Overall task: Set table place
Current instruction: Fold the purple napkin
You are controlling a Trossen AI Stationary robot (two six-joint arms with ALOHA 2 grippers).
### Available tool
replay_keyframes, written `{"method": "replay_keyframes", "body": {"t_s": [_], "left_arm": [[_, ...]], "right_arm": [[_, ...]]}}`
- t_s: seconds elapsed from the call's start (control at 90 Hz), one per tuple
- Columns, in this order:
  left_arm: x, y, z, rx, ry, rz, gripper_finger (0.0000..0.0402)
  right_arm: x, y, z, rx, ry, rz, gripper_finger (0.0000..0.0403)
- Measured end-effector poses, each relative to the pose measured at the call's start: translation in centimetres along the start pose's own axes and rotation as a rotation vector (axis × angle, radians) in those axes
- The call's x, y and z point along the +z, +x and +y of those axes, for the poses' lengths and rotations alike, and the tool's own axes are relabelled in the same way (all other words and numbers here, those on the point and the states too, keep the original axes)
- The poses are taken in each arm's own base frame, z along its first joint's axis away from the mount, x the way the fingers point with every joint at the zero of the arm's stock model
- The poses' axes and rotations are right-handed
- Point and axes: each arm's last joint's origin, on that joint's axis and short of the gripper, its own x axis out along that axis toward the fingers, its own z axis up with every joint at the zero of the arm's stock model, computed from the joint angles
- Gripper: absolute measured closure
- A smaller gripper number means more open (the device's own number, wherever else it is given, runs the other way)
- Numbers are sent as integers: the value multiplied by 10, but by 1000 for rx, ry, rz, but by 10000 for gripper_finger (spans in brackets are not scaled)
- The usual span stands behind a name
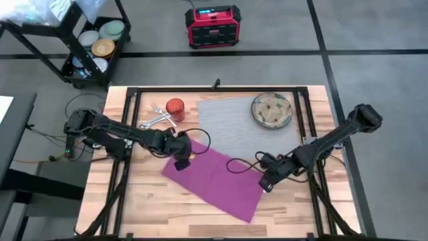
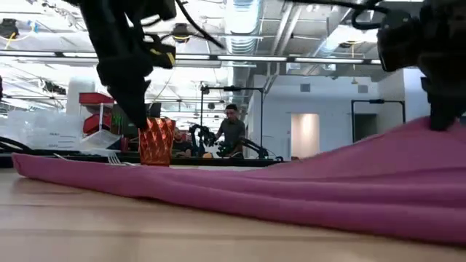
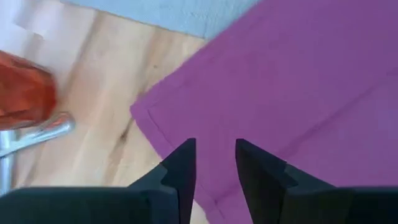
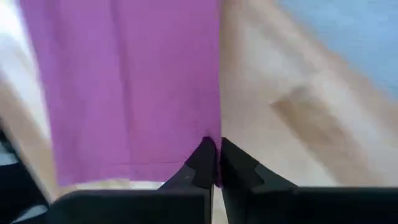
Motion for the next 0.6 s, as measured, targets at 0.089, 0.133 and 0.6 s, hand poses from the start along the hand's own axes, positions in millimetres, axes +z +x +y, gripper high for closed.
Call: {"method": "replay_keyframes", "body": {"t_s": [0.089,0.133,0.6], "left_arm": [[-2,10,8,-19,10,11,311],[-3,15,12,-16,19,13,314],[17,49,88,-328,-155,-51,326]], "right_arm": [[0,-3,-9,-69,1,21,402],[0,-4,-12,-92,-3,28,402],[11,4,-27,-142,5,21,393]]}}
